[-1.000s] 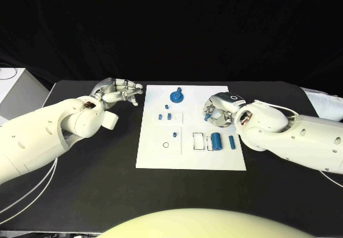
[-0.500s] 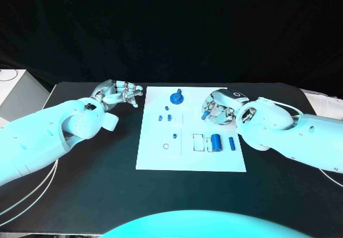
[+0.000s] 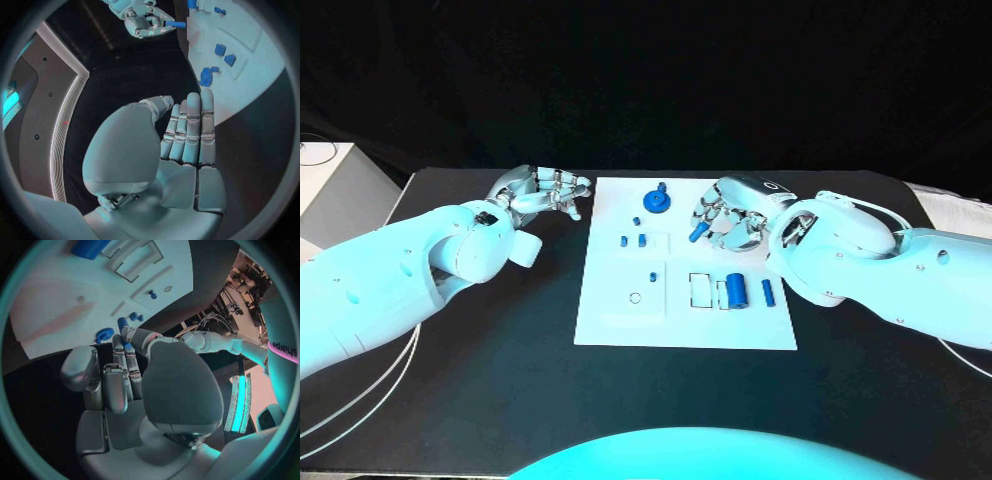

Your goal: Assemble the parts on the task board

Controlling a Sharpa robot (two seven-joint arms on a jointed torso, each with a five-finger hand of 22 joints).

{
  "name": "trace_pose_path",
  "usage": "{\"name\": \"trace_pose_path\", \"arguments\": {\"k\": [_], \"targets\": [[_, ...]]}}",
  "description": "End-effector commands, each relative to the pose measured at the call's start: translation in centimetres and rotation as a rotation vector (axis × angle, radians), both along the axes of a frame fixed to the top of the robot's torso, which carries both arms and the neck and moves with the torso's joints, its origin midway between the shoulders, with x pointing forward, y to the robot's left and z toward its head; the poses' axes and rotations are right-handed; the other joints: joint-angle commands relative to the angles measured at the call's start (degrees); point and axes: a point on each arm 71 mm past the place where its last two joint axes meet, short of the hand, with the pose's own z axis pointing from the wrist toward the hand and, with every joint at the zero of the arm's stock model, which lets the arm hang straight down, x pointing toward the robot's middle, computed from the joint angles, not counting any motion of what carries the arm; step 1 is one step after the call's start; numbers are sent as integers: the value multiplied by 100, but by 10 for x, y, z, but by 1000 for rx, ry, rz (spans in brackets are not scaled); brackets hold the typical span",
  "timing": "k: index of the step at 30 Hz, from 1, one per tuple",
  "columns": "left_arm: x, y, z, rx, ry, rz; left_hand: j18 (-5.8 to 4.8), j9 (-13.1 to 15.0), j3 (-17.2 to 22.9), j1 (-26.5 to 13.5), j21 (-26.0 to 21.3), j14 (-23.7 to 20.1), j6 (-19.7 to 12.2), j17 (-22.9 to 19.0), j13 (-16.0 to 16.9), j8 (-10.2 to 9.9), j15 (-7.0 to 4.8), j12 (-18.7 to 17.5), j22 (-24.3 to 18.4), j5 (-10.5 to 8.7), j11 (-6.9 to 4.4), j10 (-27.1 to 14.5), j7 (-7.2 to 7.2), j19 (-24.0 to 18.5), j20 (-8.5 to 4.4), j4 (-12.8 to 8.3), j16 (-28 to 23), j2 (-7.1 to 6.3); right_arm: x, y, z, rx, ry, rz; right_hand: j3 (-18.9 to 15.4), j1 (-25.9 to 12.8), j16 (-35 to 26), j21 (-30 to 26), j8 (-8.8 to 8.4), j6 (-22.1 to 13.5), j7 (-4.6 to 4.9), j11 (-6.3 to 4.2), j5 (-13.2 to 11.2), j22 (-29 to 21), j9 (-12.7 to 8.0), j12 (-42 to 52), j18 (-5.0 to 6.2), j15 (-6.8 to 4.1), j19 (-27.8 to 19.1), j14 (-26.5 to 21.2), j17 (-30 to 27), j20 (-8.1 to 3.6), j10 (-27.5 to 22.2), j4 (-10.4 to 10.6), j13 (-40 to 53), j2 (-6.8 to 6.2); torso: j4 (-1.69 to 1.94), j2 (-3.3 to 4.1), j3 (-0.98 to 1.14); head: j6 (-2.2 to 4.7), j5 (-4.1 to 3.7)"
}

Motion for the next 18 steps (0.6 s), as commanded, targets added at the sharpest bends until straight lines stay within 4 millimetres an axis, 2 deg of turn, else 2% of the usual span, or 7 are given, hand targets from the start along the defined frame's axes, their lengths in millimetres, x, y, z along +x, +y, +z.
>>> {"name": "trace_pose_path", "arguments": {"k": [1, 5, 8, 12, 18], "targets": [[0, -3, 0, -12, 1, -8, 42, -8, 8, 38, -19, 46, 30, -7, -8, 18, -6, 23, -9, 18, 15, -39, -8, 47, -7, 7, -20, 31, -8, 17, 1, -21, -29, 65, 19, 24, 29, 23, 17, 47, 0, -300, 28, 7, 34, 33, -42, -45, 166, 295, 8, -49, 328, -11, 12, 48, -1, 0, -5, 6, 27], [0, -6, 0, -15, 1, -13, 42, -8, 8, 38, -19, 46, 30, -7, -8, 18, -6, 23, -9, 18, 15, -39, -8, 47, -7, 7, -20, 31, -20, 39, -3, -51, -78, 142, 20, 23, 35, 41, 18, 47, 0, -299, 25, 20, 36, 32, -45, -45, 168, 297, 18, -49, 329, -14, 13, 47, 2, -15, -16, -14, 67], [0, -7, 0, -17, 1, -15, 42, -8, 10, 50, -18, 49, 35, -9, -10, 22, -8, 25, -9, 18, 14, -43, -8, 52, -10, 2, -20, 35, -28, 57, -9, -78, -115, 197, 20, 23, 35, 41, 18, 47, 0, -299, 25, 20, 36, 32, -45, -45, 168, 297, 18, -49, 329, -14, 13, 47, -7, -15, -13, -4, 93], [0, -8, 0, -20, 1, -16, 42, -8, 10, 50, -18, 49, 35, -9, -10, 22, -8, 25, -9, 18, 14, -43, -8, 52, -10, 2, -20, 35, -38, 74, -16, -103, -150, 252, 21, 22, 39, 53, 19, 48, 1, -299, 22, 30, 38, 30, -47, -44, 170, 299, 27, -49, 330, -16, 14, 47, -11, -31, -26, -23, 139], [0, -10, 0, -23, -1, -15, 42, -8, 10, 54, -17, 50, 36, -9, -10, 22, -8, 26, -9, 18, 15, -45, -8, 54, -11, 1, -19, 37, -52, 94, -29, -135, -188, 314, 25, 23, 35, 52, 20, 47, 1, -299, 15, 29, 40, 28, -47, -44, 169, 298, 18, -50, 330, -20, 15, 47, -5, -27, -28, -23, 159]]}}
